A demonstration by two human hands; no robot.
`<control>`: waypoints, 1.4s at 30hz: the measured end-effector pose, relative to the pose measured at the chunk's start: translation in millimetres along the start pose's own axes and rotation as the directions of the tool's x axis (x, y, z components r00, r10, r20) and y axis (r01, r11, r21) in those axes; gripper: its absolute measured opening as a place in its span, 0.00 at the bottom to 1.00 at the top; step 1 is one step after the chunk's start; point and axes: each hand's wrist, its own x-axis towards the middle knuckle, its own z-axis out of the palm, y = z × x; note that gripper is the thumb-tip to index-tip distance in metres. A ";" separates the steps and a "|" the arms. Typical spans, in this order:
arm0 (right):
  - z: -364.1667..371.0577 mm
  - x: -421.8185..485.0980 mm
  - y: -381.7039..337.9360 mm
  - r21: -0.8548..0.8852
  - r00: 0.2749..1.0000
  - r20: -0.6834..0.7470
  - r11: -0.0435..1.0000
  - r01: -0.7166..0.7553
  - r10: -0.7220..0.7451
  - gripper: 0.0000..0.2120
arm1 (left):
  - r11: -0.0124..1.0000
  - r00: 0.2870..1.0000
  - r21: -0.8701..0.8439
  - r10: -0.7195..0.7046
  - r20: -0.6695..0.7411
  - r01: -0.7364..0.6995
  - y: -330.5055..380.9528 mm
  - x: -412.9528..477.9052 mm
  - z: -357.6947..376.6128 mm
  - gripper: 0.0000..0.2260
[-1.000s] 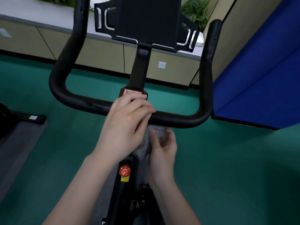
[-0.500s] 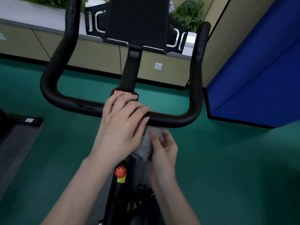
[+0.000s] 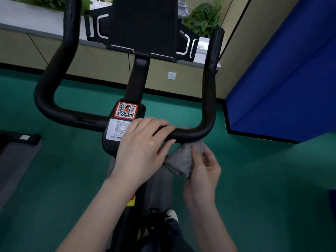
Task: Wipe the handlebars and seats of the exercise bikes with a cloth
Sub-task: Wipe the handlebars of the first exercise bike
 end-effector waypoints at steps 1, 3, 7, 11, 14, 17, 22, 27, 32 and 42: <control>-1.8 3.5 -2.6 -0.026 0.999 -0.029 0.999 0.035 -0.036 0.07 | 1.000 1.000 -0.002 -0.004 -0.006 0.004 0.3 -0.3 0.8 0.10; -1.9 2.3 -1.6 -0.088 0.998 -0.005 0.995 0.055 -0.055 0.07 | 1.000 1.000 -0.006 -0.014 -0.013 0.014 0.2 -1.0 1.6 0.10; -2.3 -3.6 3.2 -0.133 0.998 0.054 0.991 0.034 -0.027 0.06 | 1.000 1.000 -0.015 -0.027 -0.008 0.027 -0.7 -0.2 1.4 0.10; -9.2 8.0 -12.9 -0.230 0.947 -0.094 0.932 0.280 -0.307 0.10 | 0.999 0.999 -0.026 -0.037 -0.013 0.036 -1.0 -0.6 1.6 0.10; -8.8 9.1 -21.3 -0.478 0.741 0.059 0.633 0.610 -0.669 0.13 | 0.998 0.998 -0.045 -0.053 -0.017 0.053 -1.2 0.0 1.8 0.10; -9.2 13.6 -20.5 -0.549 0.466 0.411 0.195 0.813 -0.784 0.10 | 0.996 0.998 -0.063 -0.067 -0.021 0.066 -1.3 1.2 2.0 0.09; -10.9 20.8 -33.7 -0.494 0.291 0.740 -0.196 0.847 -0.607 0.07 | 0.997 0.999 -0.060 -0.049 -0.020 0.048 -3.3 -0.2 3.6 0.09; 1.9 32.1 -67.6 -0.592 0.460 0.739 -0.149 0.792 -0.493 0.08 | 0.997 0.998 -0.066 -0.046 -0.030 0.044 -3.4 -0.1 3.8 0.09; 34.3 24.7 -83.3 -0.546 0.512 0.833 -0.169 0.820 -0.207 0.08 | 0.997 0.998 -0.062 -0.040 -0.038 0.038 -1.1 -0.3 1.9 0.10; 61.4 44.7 -100.8 -0.627 0.658 0.749 -0.236 0.743 0.081 0.07 | 0.997 0.997 -0.071 -0.044 -0.056 0.040 -3.9 -0.5 2.9 0.09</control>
